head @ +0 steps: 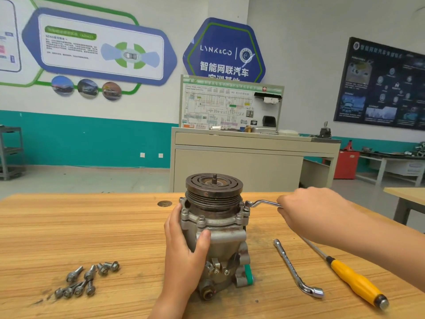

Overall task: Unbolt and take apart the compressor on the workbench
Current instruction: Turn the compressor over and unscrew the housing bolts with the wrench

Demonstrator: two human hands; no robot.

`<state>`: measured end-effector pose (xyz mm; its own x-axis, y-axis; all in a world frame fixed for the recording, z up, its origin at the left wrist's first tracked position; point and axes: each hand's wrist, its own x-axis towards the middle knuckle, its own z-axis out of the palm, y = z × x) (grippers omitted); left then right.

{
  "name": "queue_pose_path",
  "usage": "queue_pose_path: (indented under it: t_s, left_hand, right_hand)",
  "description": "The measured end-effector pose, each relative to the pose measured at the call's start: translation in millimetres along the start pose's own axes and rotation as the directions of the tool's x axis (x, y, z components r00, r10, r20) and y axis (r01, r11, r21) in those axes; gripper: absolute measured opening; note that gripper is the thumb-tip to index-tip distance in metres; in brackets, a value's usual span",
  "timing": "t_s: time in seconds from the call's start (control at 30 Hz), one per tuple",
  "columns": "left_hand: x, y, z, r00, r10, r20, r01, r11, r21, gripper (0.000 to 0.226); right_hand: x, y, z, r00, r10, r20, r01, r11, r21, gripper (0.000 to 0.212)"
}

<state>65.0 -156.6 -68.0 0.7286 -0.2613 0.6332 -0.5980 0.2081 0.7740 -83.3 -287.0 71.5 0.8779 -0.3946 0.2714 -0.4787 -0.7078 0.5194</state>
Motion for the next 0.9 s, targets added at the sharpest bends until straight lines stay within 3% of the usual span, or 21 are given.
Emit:
queue_pose_path:
  t_s: [0.33, 0.57, 0.67, 0.77, 0.9]
  left_hand:
    - [-0.2, 0.3, 0.3, 1.0, 0.002, 0.003, -0.002, 1.0, 0.01, 0.064]
    - [-0.4, 3.4, 0.6, 1.0, -0.002, 0.003, 0.002, 1.0, -0.018, 0.062]
    - [-0.9, 4.1, 0.3, 1.0, -0.004, 0.004, 0.004, 1.0, -0.031, 0.062]
    - [-1.8, 3.8, -0.2, 1.0, -0.01, 0.007, 0.01, 0.999, -0.033, 0.062]
    - [-0.9, 4.3, -0.2, 1.0, -0.012, 0.015, 0.012, 0.999, -0.032, 0.062]
  right_hand:
    - [-2.5, -7.2, -11.7, 0.989, -0.118, 0.09, 0.129, 0.984, -0.121, 0.015]
    - [-15.4, -5.3, -8.7, 0.983, -0.179, 0.047, 0.182, 0.981, -0.062, 0.017]
    - [-9.5, -5.5, -7.3, 0.975, -0.218, 0.032, 0.221, 0.966, -0.131, 0.02]
    - [2.1, 6.3, -3.0, 0.966, -0.249, 0.068, 0.257, 0.942, -0.215, 0.009]
    - [29.7, 22.1, 8.6, 0.962, -0.264, 0.062, 0.271, 0.921, -0.281, 0.023]
